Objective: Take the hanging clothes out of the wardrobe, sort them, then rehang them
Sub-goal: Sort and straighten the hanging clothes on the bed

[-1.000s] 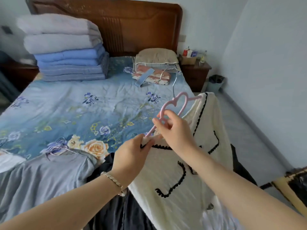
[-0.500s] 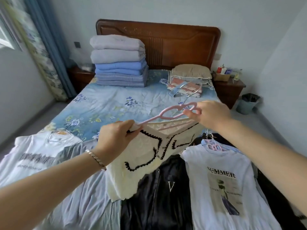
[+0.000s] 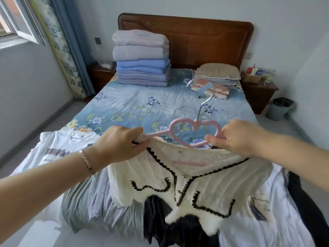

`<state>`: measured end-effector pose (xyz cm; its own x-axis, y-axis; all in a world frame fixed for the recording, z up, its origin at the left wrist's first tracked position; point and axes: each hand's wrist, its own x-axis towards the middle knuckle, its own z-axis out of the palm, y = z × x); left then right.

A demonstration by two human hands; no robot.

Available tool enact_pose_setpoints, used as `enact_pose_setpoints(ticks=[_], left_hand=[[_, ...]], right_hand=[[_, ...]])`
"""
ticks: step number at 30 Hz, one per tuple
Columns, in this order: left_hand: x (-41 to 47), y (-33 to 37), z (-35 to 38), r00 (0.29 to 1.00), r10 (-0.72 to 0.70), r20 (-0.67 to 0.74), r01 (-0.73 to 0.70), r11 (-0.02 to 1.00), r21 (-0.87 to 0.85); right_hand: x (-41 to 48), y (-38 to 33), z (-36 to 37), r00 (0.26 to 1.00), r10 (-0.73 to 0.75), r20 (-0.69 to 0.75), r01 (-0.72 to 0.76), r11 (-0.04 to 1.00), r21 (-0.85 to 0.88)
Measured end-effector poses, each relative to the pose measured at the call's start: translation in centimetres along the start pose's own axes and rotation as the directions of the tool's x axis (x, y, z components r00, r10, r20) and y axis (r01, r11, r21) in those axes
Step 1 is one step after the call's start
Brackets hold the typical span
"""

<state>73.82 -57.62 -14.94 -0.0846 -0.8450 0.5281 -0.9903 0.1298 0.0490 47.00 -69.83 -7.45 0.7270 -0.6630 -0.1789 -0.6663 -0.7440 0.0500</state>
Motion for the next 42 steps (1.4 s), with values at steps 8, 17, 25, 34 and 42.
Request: enact_pose_setpoints(ticks=[8, 17, 25, 34, 42], left_hand=[[-0.4, -1.2, 6.1, 0.982, -0.116, 0.152, 0.108, 0.993, 0.056], [-0.2, -0.9, 23.2, 0.691, -0.499, 0.523, 0.423, 0.866, 0.267], [4.2, -4.1, 39.1, 0.437, -0.781, 0.447, 0.819, 0.55, 0.161], [8.2, -1.2, 50.7, 0.231, -0.633, 0.739, 0.868, 0.477, 0.138], [13.3, 7.0, 55.1, 0.229, -0.342, 0.911, 0.675, 0.731, 0.104]], right_hand=[[5.8, 2.9, 6.8, 0.996, 0.012, 0.085, -0.036, 0.956, 0.291], [15.6, 6.4, 23.7, 0.974, 0.168, 0.151, -0.197, 0.959, 0.204], [28.4, 11.9, 35.4, 0.941, 0.268, 0.207, -0.325, 0.886, 0.331], [33.5, 18.8, 46.3, 0.834, 0.22, 0.506, -0.529, 0.58, 0.62], [30.1, 31.3, 47.9, 0.776, 0.569, 0.272, -0.573, 0.457, 0.68]])
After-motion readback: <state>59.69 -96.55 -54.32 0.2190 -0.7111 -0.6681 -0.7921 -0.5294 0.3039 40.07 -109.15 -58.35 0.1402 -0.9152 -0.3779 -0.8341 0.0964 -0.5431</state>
